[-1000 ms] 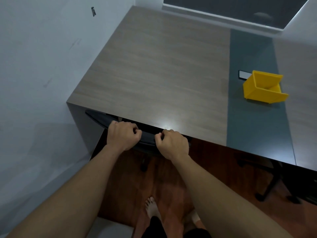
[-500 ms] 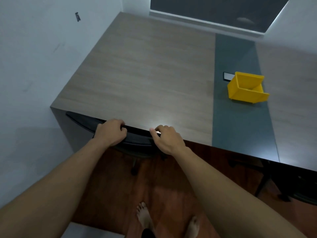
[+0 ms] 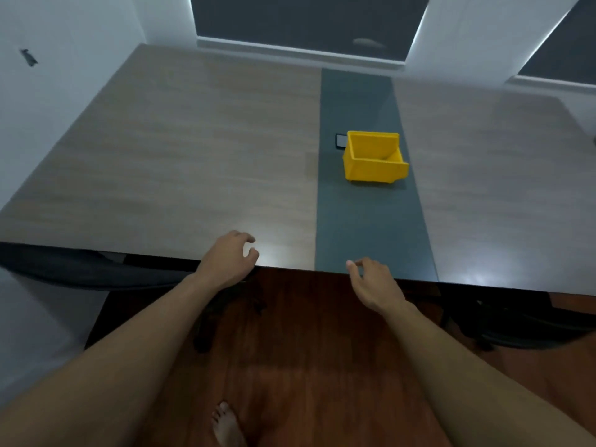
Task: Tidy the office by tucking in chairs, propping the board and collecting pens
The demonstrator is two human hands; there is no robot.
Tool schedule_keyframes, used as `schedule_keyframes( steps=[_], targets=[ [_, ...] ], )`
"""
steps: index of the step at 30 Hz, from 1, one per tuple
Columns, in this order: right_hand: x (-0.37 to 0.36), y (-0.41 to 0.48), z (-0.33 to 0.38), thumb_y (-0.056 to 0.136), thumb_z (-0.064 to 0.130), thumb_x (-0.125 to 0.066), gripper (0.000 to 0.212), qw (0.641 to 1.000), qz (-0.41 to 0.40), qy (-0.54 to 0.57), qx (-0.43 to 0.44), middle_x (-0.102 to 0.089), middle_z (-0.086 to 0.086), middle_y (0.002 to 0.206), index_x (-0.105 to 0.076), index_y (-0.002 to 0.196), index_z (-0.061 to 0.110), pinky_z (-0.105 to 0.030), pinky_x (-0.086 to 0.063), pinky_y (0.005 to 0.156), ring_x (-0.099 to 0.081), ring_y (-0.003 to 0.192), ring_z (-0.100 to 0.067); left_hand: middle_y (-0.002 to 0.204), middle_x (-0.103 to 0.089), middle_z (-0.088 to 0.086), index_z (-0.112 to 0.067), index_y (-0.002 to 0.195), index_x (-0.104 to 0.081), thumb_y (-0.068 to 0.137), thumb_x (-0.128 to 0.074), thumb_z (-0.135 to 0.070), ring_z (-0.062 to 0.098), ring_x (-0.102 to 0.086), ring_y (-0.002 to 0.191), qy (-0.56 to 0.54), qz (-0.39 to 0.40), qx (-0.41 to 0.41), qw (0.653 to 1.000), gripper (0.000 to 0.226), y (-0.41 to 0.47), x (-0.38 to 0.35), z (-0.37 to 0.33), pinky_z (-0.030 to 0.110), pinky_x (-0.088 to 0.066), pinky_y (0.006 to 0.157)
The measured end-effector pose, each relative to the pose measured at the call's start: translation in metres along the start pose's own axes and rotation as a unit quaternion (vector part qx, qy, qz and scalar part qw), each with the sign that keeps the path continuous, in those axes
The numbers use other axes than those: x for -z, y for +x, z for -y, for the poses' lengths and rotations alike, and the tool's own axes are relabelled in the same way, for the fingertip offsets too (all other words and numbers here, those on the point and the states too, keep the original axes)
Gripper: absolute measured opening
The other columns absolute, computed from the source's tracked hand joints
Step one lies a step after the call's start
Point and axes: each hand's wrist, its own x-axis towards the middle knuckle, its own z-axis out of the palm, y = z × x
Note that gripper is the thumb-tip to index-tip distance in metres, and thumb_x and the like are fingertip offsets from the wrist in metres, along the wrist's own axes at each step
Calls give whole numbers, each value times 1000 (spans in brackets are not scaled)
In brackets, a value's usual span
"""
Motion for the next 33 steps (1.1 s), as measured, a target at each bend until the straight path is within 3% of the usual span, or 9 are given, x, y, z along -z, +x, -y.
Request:
schedule_keyframes(
  steps=[6,10,16,22,24,27,30,33],
  targets=[
    [26,16,-108,91,86,-20,92,999,-5,25,-30,-59,-5,144,-55,144,20,-57,-50,107,-56,132,-28,149,-56,6,-16,143,-61,102,-53,-37,25,-53,138,-7,22,-11,1000,47,27,-88,-71,40,-45,114],
    [39,32,-147,102,72,-29,75,999,6,23,-27,-50,-9,152,-48,150,18,-56,-44,114,-50,138,-30,161,-44,8,-14,151,-54,102,-53,-37,28,-41,149,-2,39,-3,999,54,51,-135,-104,47,-41,119],
    [31,82,-180,107,60,-36,65,1000,6,17,21,-38,-8,160,-42,153,16,-51,-40,118,-40,147,-28,177,-17,3,-17,165,-33,107,-47,-44,26,-9,165,11,38,3,999,65,98,-199,-120,55,-30,128],
    [-5,159,-212,107,60,-34,68,999,7,-4,54,-6,-2,177,-27,164,23,-57,-31,125,-20,160,-28,179,12,0,-33,170,-3,111,-26,-55,31,13,165,82,24,11,996,68,154,-262,-98,57,-15,133],
    [-24,178,-225,108,61,-29,69,997,-17,-34,69,4,1,178,-15,168,30,-56,-22,129,-5,164,-25,179,14,0,-36,170,2,112,-16,-55,32,11,166,139,-31,-3,990,63,158,-283,-90,56,-10,133],
    [-52,182,-234,110,59,-21,66,986,-98,-98,91,12,4,177,2,168,37,-49,-7,133,10,164,-19,180,2,0,-37,170,-5,113,-20,-49,29,0,167,184,-110,-3,977,60,156,-300,-91,51,-14,133],
    [-65,181,-235,110,55,-26,67,969,-178,-146,91,1,0,178,-3,169,33,-47,-12,132,1,165,-18,180,-2,1,-35,170,-7,113,-24,-45,28,-3,167,219,-139,-9,966,61,160,-305,-91,50,-16,133],
    [-64,187,-237,109,52,-29,68,964,-189,-160,98,-4,-3,178,-8,170,28,-49,-16,130,-2,165,-20,180,-1,4,-33,171,-6,112,-25,-42,29,-3,167,234,-131,-16,963,62,161,-303,-90,51,-17,132]
  ],
)
